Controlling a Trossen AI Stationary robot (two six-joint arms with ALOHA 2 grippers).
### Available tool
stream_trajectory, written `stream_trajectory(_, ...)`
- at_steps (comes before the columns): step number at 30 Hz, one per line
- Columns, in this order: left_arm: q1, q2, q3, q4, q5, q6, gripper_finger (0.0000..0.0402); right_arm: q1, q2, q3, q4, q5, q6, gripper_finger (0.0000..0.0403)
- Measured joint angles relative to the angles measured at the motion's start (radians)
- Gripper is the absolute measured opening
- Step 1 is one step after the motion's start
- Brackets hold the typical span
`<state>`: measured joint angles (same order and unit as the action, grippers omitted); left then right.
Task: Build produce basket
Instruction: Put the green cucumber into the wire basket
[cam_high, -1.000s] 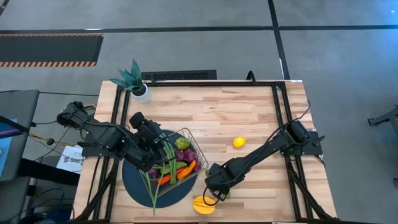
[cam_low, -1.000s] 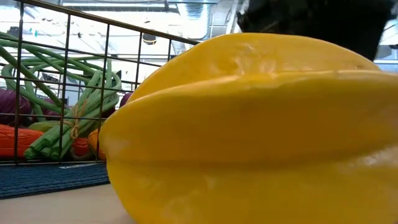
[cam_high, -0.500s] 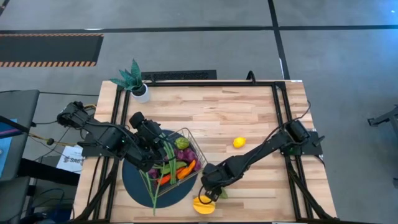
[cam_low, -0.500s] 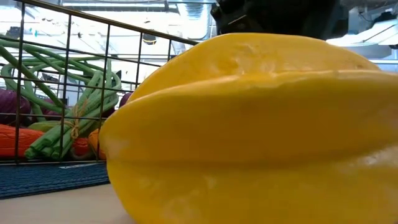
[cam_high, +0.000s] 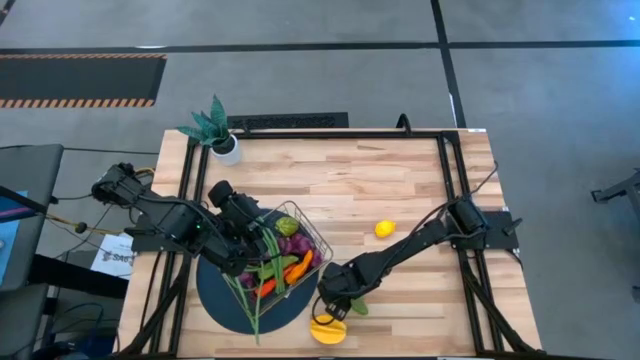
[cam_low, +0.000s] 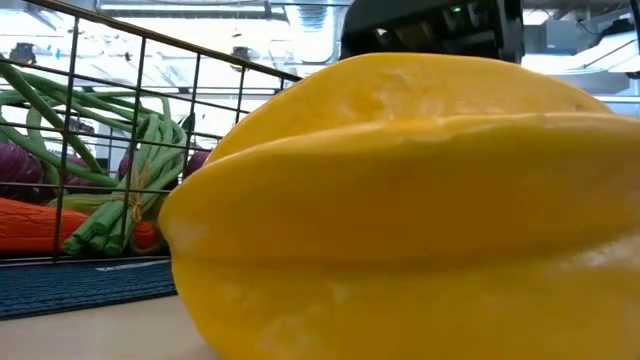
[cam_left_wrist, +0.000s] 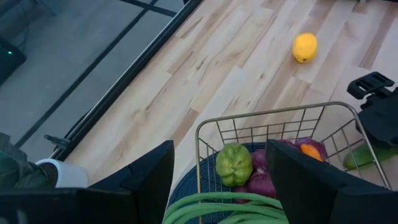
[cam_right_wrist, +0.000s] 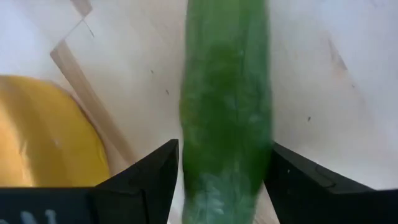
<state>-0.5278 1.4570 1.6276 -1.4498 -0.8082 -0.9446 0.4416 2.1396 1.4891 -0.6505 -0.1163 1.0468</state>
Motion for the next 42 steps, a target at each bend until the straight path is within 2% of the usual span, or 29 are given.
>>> stream_trajectory(3, 0.0, 0.0, 0.0, 0.002, 0.011, 0.0, 0.0238, -0.001, 0.01, 0.001, -0.002, -0.017, -0.008, 0.0241)
stream_trajectory(6, 0.0, 0.0, 0.0, 0.002, 0.019, -0.004, 0.0238, -0.002, 0.006, -0.001, -0.014, -0.025, -0.009, 0.0217)
stream_trajectory(11, 0.0, 0.0, 0.0, 0.003, 0.02, -0.004, 0.0238, -0.016, -0.032, -0.004, -0.015, -0.077, -0.012, 0.0115)
stream_trajectory(12, 0.0, 0.0, 0.0, 0.004, 0.022, -0.004, 0.0238, -0.018, -0.043, -0.007, -0.018, -0.082, -0.012, 0.0106)
stream_trajectory(15, 0.0, 0.0, 0.0, 0.004, 0.032, -0.004, 0.0238, -0.016, -0.082, -0.011, -0.041, -0.12, -0.005, 0.0106)
stream_trajectory(20, 0.0, 0.0, 0.0, 0.004, 0.039, -0.004, 0.0238, -0.009, -0.21, -0.008, -0.026, -0.103, -0.002, 0.0106)
stream_trajectory(26, 0.0, 0.0, 0.0, 0.004, 0.044, -0.004, 0.0238, 0.0, -0.377, 0.007, -0.005, 0.066, 0.02, 0.0106)
stream_trajectory(31, 0.0, 0.0, 0.0, 0.004, 0.043, -0.004, 0.0238, -0.03, -0.466, 0.047, 0.051, 0.251, -0.087, 0.0106)
stream_trajectory(36, 0.0, 0.0, 0.0, -0.002, 0.043, -0.003, 0.0238, -0.106, -0.479, 0.078, 0.209, 0.278, -0.255, 0.0106)
stream_trajectory(42, 0.0, 0.0, 0.0, -0.012, 0.043, -0.003, 0.0238, -0.216, -0.389, 0.138, 0.367, 0.206, -0.365, 0.0106)
